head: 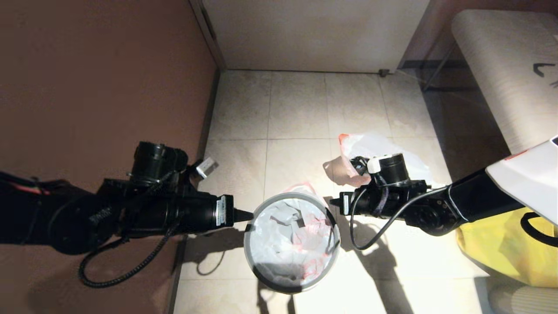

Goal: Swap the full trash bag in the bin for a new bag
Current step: Place the trash can ring on the trash can

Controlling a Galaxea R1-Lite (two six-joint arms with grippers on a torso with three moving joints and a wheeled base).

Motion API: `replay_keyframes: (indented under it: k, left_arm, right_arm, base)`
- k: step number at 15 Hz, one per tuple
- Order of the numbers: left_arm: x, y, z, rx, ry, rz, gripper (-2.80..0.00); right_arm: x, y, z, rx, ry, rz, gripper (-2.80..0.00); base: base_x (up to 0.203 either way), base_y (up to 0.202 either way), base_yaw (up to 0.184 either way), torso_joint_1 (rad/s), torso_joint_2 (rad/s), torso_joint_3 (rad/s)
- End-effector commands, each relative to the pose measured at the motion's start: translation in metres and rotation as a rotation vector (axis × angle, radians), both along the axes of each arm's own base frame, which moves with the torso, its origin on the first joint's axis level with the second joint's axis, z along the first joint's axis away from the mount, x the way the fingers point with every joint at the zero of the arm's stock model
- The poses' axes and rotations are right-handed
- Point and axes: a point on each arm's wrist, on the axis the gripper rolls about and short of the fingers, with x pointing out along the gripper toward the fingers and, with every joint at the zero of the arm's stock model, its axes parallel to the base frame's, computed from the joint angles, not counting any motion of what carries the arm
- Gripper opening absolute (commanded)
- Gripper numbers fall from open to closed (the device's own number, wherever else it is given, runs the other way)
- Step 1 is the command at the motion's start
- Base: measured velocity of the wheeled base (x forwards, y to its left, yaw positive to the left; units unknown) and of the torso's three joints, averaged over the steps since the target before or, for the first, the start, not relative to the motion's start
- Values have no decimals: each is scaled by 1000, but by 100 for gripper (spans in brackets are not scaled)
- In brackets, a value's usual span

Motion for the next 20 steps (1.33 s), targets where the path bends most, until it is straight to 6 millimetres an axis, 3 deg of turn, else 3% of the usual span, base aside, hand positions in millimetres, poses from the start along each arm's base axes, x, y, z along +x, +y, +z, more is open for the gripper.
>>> replay_keyframes:
  k: [1, 5, 8, 13, 17, 20]
  left_arm:
    - [25, 7, -54, -62, 28, -29, -280]
    - [55, 19, -115, -72, 1, -55, -280]
    - [66, 30, -149, -36, 25, -44, -280]
    - [86, 23, -171, 81, 1, 38, -280]
    - [92, 20, -175, 122, 19, 70, -280]
    - [89, 18, -171, 120, 11, 61, -280]
  right_arm:
    - [10, 1, -8, 80, 26, 127, -280]
    - [40, 15, -33, 94, 19, 149, -280]
    - [55, 12, -53, 89, 42, 131, -280]
    - [72, 0, -108, 71, 85, 115, -280]
    - [73, -1, -97, 83, 58, 112, -280]
    - [61, -2, -69, 95, 29, 119, -280]
  base:
    - [0, 0, 0, 0, 0, 0]
    - [0, 0, 0, 0, 0, 0]
    - [0, 0, 0, 0, 0, 0]
    - [0, 0, 0, 0, 0, 0]
    - [0, 0, 0, 0, 0, 0]
    - [0, 0, 0, 0, 0, 0]
